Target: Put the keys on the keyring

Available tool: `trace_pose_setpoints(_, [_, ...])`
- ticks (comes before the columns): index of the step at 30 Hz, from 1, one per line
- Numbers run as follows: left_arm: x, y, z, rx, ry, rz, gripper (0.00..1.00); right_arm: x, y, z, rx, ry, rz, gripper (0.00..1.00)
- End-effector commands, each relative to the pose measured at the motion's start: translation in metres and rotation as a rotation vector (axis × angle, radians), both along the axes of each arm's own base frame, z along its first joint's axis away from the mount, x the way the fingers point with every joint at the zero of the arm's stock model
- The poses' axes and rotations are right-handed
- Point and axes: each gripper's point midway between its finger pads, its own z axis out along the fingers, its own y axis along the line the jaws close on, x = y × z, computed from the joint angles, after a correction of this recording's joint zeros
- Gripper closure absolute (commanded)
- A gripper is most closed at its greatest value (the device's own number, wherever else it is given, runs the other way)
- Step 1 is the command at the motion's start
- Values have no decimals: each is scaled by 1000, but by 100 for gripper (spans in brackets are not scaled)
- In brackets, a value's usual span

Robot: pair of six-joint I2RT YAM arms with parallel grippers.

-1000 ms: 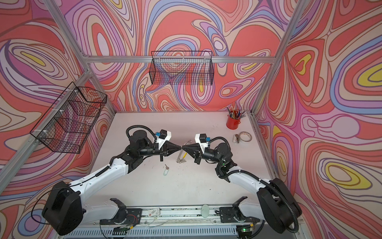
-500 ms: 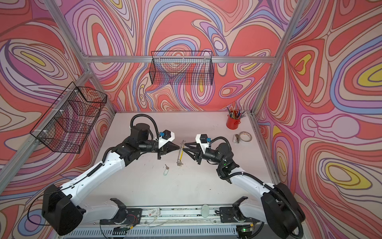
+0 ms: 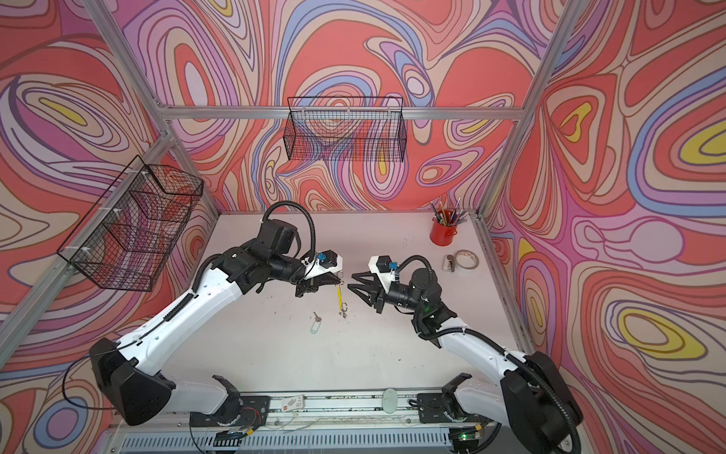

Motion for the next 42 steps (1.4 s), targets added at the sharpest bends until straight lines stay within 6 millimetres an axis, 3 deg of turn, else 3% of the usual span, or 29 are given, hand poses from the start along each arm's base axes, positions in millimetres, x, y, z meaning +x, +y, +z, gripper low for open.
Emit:
trace_pose_setpoints(1, [-7, 5, -10, 93, -8, -43, 100, -3, 4, 8, 4, -30, 42, 65])
trace_pose_setpoints(28, [-2, -12, -14, 182, -39, -99, 100, -9, 25, -14, -34, 41, 128, 72])
trace_pose_setpoints(34, [-3, -12, -17, 191, -38, -102, 100, -8, 26, -13, -33, 40, 125, 82])
trace_pose_setpoints(39, [-3, -11, -19, 198, -27, -101, 100, -7, 27, -17, -37, 61, 133, 100])
trace_pose_setpoints(42, [-4, -11, -18, 193, -21, -98, 100, -6, 28, -21, -42, 84, 135, 100])
